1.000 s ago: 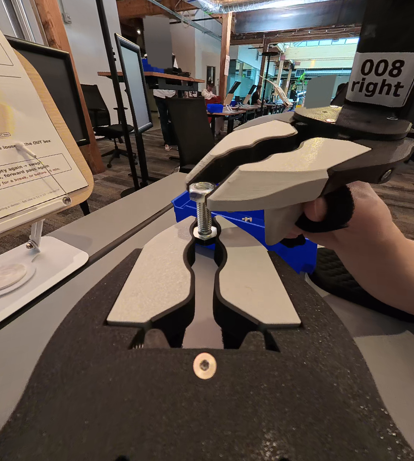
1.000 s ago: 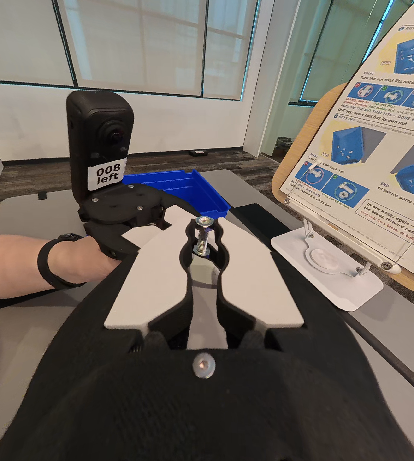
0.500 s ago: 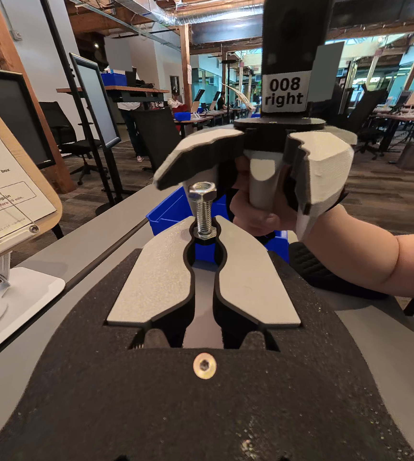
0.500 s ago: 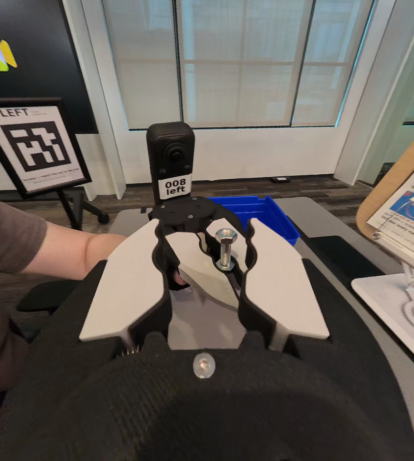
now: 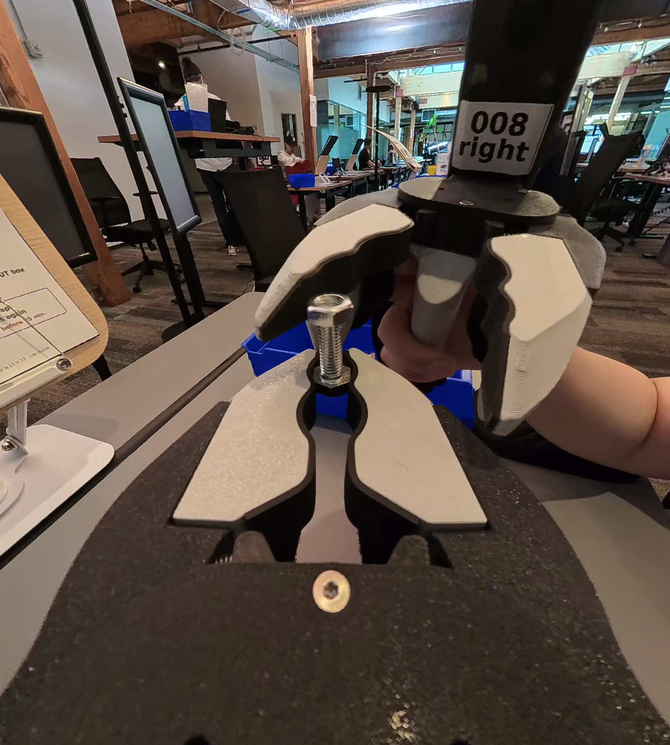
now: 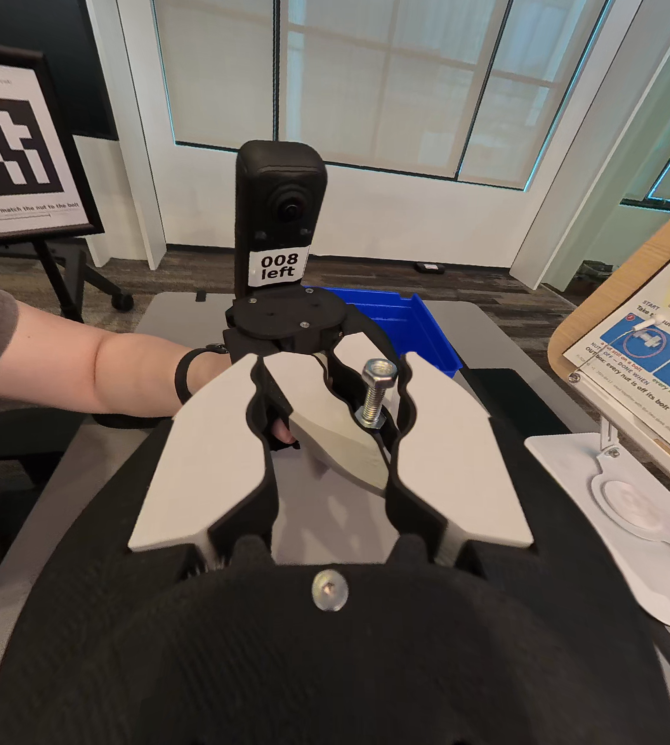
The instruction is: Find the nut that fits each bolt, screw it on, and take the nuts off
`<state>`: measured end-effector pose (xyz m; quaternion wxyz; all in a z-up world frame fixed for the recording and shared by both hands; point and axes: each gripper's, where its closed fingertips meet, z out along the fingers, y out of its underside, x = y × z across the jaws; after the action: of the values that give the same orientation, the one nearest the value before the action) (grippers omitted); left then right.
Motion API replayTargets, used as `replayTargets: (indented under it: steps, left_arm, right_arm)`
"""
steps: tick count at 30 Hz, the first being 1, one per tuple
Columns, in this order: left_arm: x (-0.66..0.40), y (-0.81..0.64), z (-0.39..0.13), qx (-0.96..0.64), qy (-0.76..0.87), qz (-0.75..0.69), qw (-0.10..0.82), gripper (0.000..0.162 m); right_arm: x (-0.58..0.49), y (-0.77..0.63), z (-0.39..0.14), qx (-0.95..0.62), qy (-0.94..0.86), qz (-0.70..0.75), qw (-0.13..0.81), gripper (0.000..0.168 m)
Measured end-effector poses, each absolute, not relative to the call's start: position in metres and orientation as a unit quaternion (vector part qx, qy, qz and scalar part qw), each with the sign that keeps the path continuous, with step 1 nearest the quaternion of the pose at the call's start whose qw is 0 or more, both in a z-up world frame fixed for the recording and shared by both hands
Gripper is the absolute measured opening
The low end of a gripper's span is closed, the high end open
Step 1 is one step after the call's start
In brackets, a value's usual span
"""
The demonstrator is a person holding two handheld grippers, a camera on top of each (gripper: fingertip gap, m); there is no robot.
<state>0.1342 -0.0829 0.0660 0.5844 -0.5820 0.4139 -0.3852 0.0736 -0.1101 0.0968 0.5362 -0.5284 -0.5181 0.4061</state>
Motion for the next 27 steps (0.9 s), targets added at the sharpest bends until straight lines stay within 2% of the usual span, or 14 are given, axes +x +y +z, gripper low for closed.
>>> replayTargets:
  steps: [27]
  left_arm:
    - [0.133,-0.081,0.066,-0.586,0.405,-0.395,0.580,0.009]
  right_arm:
    - [0.076,-0.110,0.099,-0.526,-0.523,0.392,0.544,0.064]
